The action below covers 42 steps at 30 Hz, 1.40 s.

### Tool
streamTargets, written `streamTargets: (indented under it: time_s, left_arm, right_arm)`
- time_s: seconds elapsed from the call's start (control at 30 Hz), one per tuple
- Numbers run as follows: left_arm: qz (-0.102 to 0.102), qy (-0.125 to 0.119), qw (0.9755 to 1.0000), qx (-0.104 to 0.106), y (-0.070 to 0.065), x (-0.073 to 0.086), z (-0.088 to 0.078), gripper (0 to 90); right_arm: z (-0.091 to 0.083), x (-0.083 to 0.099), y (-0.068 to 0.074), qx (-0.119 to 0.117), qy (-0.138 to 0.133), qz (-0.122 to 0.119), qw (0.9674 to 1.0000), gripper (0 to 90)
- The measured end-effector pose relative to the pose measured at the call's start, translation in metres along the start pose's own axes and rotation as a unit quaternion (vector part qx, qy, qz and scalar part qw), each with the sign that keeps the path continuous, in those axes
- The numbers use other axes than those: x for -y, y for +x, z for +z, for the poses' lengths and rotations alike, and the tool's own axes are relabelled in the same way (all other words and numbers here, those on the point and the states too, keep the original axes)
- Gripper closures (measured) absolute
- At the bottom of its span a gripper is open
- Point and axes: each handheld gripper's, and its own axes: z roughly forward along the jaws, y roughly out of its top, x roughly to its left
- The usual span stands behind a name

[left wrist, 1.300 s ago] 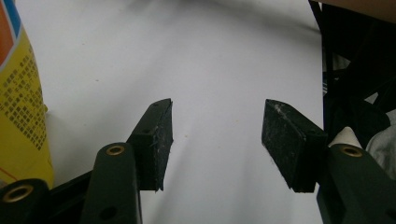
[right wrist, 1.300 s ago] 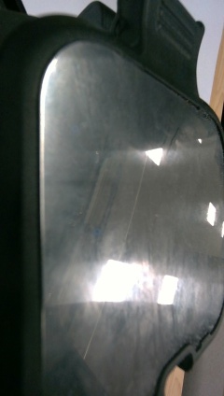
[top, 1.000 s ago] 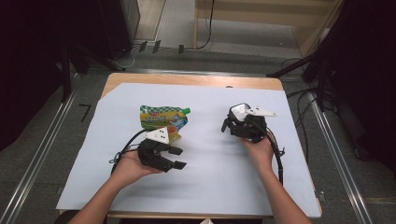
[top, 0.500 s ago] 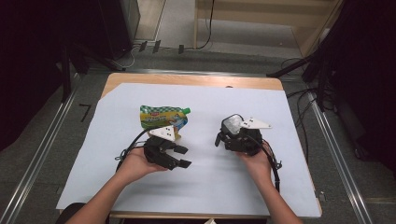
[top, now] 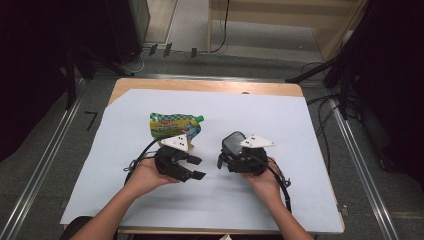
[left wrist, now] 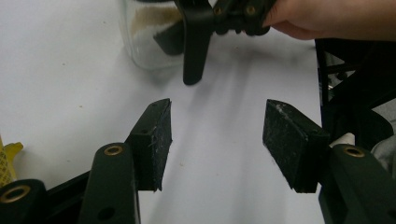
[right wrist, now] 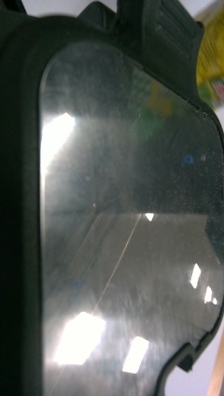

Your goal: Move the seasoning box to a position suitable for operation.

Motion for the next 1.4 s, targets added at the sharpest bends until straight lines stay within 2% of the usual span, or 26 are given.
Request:
streamTargets:
  time_s: [0.2, 0.33, 0.47, 0.7, 0.77, 0.8, 1.0, 1.2, 1.4]
  left_arm:
    - [0.001, -0.006, 1.0000, -0.002, -0.001, 0.000, -0.001, 43.8]
    - [0.002, -0.005, 1.0000, -0.001, -0.001, 0.000, -0.001, 43.8]
    - [0.002, -0.005, 1.0000, 0.000, -0.001, 0.000, -0.001, 43.8]
    - [0.001, -0.005, 1.0000, 0.000, -0.001, 0.000, -0.001, 43.8]
    - [0.001, -0.004, 1.0000, 0.001, -0.001, 0.000, 0.000, 43.8]
    - [0.002, -0.004, 1.0000, 0.001, -0.001, 0.000, 0.000, 43.8]
    - [0.001, -0.007, 1.0000, 0.002, -0.001, 0.000, -0.001, 44.9]
    - [-0.004, -0.005, 1.0000, 0.000, 0.000, 0.000, -0.001, 47.2]
    - [-0.005, -0.005, 1.0000, -0.002, 0.000, 0.001, -0.001, 47.5]
  right_arm:
    - [0.009, 0.004, 0.020, -0.031, -0.005, -0.029, 0.9991, 15.4]
    - [0.013, 0.007, 0.030, -0.045, -0.005, -0.040, 0.9982, 15.4]
    - [0.016, 0.011, 0.035, -0.042, 0.002, -0.055, 0.9976, 15.4]
    - [0.015, 0.015, 0.033, -0.045, -0.002, -0.053, 0.9976, 14.9]
    - [0.013, 0.017, 0.033, -0.050, 0.002, -0.051, 0.9975, 14.2]
    - [0.011, 0.017, 0.033, -0.051, 0.007, -0.040, 0.9979, 14.1]
    - [0.003, 0.017, 0.030, -0.058, 0.016, -0.042, 0.9973, 14.2]
    - [-0.014, 0.018, 0.024, -0.070, 0.041, -0.026, 0.9964, 16.2]
    - [-0.030, 0.019, 0.021, -0.075, 0.049, -0.014, 0.9958, 19.7]
